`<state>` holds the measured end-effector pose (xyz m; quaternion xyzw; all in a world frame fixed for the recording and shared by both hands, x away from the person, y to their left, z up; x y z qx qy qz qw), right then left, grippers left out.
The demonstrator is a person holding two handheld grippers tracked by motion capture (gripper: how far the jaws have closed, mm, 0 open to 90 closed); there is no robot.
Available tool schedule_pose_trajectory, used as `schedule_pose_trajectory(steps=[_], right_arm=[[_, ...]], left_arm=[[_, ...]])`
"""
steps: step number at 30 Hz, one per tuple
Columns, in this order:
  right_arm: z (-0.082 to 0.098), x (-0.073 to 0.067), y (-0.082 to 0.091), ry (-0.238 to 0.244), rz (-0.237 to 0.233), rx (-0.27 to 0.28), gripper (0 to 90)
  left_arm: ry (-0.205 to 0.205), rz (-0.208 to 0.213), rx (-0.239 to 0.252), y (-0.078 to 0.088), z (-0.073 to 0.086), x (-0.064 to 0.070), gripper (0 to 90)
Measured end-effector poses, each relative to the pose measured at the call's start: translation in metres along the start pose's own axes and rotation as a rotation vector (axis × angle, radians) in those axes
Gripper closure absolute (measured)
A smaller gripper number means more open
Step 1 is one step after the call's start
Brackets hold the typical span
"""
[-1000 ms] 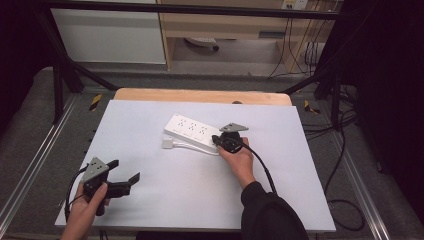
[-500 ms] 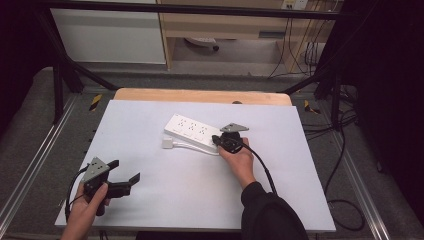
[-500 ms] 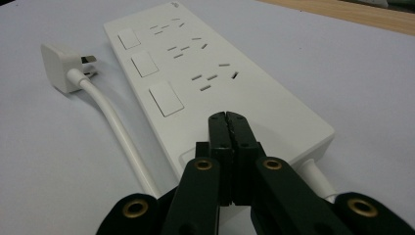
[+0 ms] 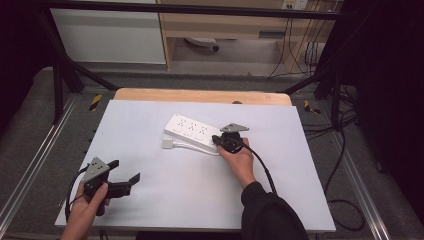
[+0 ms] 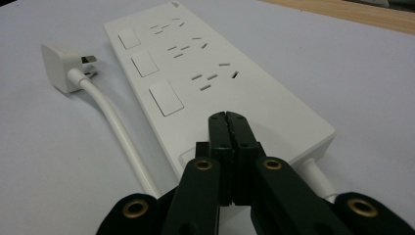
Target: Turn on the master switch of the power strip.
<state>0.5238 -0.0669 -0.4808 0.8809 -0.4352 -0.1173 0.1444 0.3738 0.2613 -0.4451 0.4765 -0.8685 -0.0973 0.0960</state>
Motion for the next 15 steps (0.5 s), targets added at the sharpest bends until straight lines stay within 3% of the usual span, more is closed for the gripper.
schedule_pose_trajectory(steps=[15], right_arm=[[-0.0001, -0.0002, -0.0001, 0.009, -0.001, -0.006, 90.0]], left_arm=[[-0.001, 0.001, -0.001, -0.0001, 0.0001, 0.0002, 6.4]])
Point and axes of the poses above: each handheld gripper's, and its own axes: y roughly backward along the jaws, z roughly out of its underside, x roughly to its right, the point moved 6 cm from there along -y, roughly forward along the jaws, and after that the axes turned 11 degrees about x, right-handed, at the moved point
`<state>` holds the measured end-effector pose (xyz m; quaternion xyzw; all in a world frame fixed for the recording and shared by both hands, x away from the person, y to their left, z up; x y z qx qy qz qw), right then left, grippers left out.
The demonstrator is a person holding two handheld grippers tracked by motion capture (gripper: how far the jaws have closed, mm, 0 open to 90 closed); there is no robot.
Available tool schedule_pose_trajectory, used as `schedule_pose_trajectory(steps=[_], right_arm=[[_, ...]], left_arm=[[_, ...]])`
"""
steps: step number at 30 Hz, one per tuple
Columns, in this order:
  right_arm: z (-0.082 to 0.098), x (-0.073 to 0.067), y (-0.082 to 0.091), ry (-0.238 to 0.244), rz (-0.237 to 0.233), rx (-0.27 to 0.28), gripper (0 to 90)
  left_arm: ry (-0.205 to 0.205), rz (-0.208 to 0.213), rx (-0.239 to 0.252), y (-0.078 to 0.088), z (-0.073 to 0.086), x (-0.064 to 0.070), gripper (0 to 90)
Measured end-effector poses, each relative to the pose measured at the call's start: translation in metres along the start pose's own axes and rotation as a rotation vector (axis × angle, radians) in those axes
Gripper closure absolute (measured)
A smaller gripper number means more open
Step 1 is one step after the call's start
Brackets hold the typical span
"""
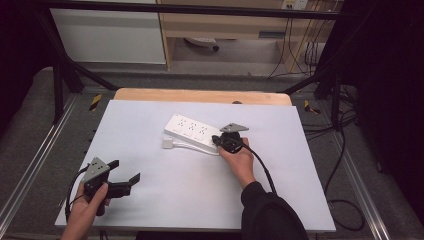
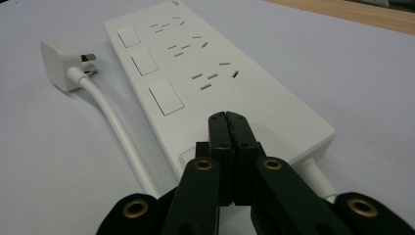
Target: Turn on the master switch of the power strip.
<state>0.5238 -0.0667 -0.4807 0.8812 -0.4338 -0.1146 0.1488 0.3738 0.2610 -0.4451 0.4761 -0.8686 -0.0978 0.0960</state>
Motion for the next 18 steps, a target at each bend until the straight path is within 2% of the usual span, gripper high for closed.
schedule_pose_trajectory(steps=[18], right_arm=[[-0.0007, 0.0007, -0.0003, -0.010, -0.002, -0.002, 90.0]], left_arm=[[0.001, 0.001, -0.002, 0.0002, 0.0004, -0.0008, 6.4]])
Point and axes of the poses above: each handheld gripper's, and its own axes: y roughly backward along the jaws, z roughly out of its underside, x roughly to its right, the point moved 6 cm from there along -y, roughly forward along the jaws, and after that the axes turned 11 degrees about x, right-handed, at the moved point
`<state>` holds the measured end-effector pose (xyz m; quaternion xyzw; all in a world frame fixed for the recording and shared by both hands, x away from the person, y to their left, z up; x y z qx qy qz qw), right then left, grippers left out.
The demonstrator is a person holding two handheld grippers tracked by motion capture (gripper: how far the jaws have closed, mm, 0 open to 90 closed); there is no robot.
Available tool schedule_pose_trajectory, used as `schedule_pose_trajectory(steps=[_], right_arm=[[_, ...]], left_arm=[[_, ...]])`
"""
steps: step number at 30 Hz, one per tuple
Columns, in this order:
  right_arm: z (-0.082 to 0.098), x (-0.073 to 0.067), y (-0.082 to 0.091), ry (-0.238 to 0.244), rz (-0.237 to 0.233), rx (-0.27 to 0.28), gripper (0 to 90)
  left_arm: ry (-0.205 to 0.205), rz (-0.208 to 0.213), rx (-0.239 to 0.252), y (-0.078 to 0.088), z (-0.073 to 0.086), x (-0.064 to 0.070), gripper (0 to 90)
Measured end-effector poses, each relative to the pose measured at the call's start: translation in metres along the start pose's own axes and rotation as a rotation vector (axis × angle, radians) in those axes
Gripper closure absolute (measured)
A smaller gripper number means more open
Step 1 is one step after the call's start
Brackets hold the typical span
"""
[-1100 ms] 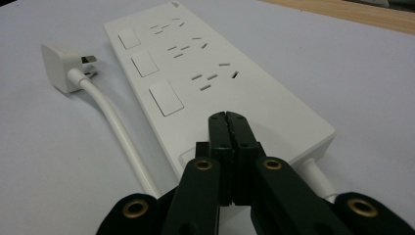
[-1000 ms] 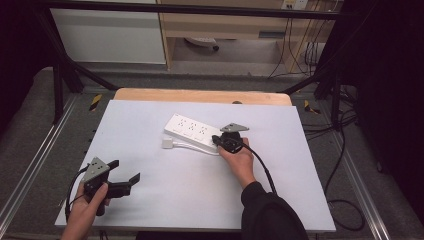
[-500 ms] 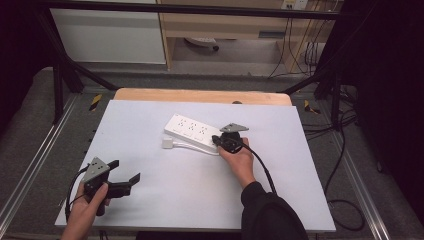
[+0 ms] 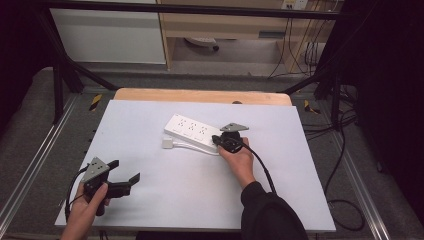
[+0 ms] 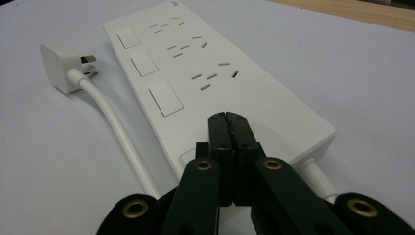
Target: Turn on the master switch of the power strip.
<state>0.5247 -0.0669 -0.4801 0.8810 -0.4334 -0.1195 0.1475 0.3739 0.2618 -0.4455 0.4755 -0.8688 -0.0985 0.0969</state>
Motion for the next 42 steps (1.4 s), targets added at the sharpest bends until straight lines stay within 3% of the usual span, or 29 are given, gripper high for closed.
schedule_pose_trajectory(steps=[42], right_arm=[[-0.0023, -0.0005, 0.0014, -0.019, 0.008, 0.010, 90.0]], left_arm=[[-0.001, -0.001, 0.002, 0.0006, -0.0002, -0.0008, 6.4]])
Point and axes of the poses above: each handheld gripper's, and its own axes: y roughly backward along the jaws, z roughly out of its underside, x roughly to its right, the point moved 6 cm from there along -y, roughly forward along the jaws, and after that the axes turned 11 degrees about x, right-handed, at the moved point
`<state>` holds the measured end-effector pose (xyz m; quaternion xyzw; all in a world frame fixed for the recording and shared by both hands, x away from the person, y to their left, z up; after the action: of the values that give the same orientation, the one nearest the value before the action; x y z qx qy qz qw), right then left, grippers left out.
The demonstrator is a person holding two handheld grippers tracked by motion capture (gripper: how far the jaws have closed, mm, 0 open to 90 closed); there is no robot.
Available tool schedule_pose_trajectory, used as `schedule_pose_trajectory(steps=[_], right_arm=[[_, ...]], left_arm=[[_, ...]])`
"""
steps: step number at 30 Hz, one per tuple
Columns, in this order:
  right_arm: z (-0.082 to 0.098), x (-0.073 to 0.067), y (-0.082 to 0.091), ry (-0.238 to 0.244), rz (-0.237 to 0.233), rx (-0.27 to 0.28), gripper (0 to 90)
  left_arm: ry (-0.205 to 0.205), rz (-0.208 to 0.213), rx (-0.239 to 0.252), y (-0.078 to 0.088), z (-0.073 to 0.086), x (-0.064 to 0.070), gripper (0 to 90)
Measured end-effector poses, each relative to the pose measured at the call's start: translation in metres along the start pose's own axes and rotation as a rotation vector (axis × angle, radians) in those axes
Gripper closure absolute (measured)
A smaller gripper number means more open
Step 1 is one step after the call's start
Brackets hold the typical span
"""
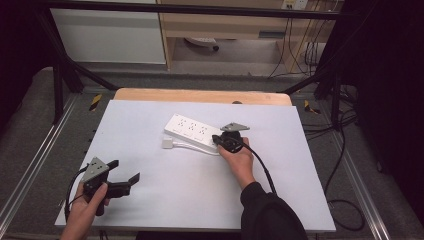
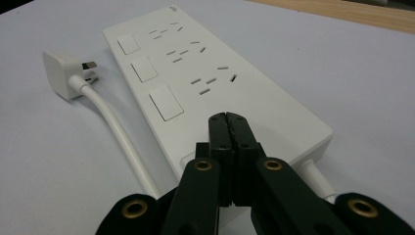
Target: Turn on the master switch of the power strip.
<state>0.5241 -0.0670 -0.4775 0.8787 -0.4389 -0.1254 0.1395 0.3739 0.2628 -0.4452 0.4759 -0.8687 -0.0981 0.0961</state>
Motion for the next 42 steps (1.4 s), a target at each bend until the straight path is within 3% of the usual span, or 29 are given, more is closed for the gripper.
schedule_pose_trajectory(steps=[13, 24, 33, 42], right_arm=[[-0.005, 0.000, 0.003, -0.014, -0.005, 0.030, 87.9], [-0.017, -0.001, 0.011, -0.035, -0.025, 0.078, 75.1], [-0.024, 0.004, 0.020, -0.080, -0.010, 0.071, 42.4], [-0.031, 0.008, 0.033, -0.082, 0.004, 0.058, 23.6]], left_arm=[[0.001, 0.001, 0.000, 0.000, 0.000, 0.000, 6.4], [0.002, 0.000, -0.002, -0.001, 0.001, -0.001, 6.4], [0.003, 0.000, -0.005, -0.001, 0.001, 0.000, 6.4], [-0.001, -0.002, -0.010, -0.001, 0.002, 0.000, 6.4]])
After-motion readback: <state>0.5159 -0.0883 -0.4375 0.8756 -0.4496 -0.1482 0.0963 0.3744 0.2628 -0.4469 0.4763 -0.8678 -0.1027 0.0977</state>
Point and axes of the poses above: each handheld gripper's, and its own axes: y roughly backward along the jaws, z roughly out of its underside, x roughly to its right, the point moved 6 cm from there along -y, roughly forward along the jaws, and after that the axes turned 11 degrees about x, right-handed, at the moved point
